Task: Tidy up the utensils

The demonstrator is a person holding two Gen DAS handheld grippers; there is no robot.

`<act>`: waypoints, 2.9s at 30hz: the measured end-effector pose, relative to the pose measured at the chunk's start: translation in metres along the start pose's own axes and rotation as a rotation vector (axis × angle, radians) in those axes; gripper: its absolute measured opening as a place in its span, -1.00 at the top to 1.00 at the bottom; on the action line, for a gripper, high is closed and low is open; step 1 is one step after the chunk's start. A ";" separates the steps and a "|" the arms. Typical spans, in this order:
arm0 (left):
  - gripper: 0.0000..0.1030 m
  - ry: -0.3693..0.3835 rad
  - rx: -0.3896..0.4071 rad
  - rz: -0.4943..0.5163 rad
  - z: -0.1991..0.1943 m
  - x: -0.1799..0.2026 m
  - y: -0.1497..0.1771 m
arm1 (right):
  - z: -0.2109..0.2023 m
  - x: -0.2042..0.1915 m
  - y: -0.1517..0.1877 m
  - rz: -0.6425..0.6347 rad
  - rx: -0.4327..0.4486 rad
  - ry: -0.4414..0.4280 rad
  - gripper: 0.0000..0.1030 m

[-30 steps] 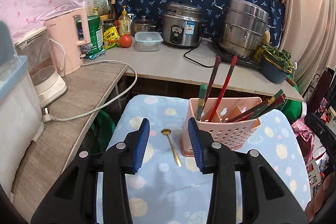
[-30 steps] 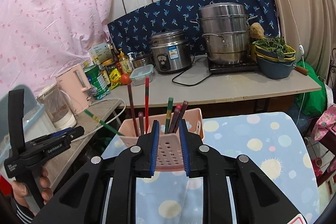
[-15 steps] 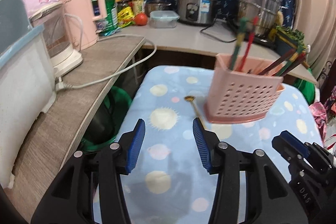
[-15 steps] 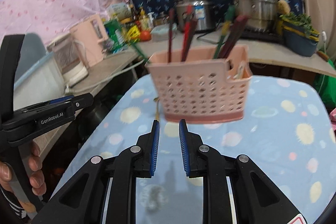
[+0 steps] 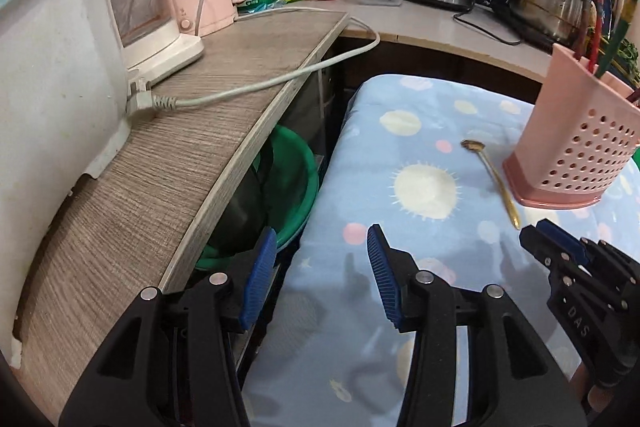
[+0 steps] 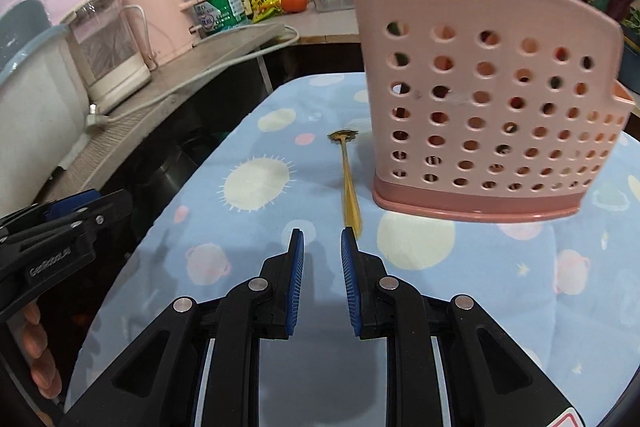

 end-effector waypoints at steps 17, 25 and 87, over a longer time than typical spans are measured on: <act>0.13 0.057 -0.024 -0.014 0.018 0.004 0.000 | 0.034 0.016 -0.006 0.023 -0.085 0.069 0.79; 0.13 0.072 -0.007 -0.001 -0.006 0.016 0.005 | -0.004 0.009 0.011 0.036 -0.061 0.036 0.79; 1.00 0.415 0.048 0.113 -0.154 0.166 -0.048 | -0.146 0.127 -0.127 0.177 0.220 0.079 0.95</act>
Point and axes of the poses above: each gripper's, at about its wrist camera, not at the fingertips, and z roughly the way its jaws point, x to its right, y to its underside, the point moved 5 cm from there along z, roughly the way its jaws point, and after that the axes turned 9 degrees about -z, right-handed, at the moved point
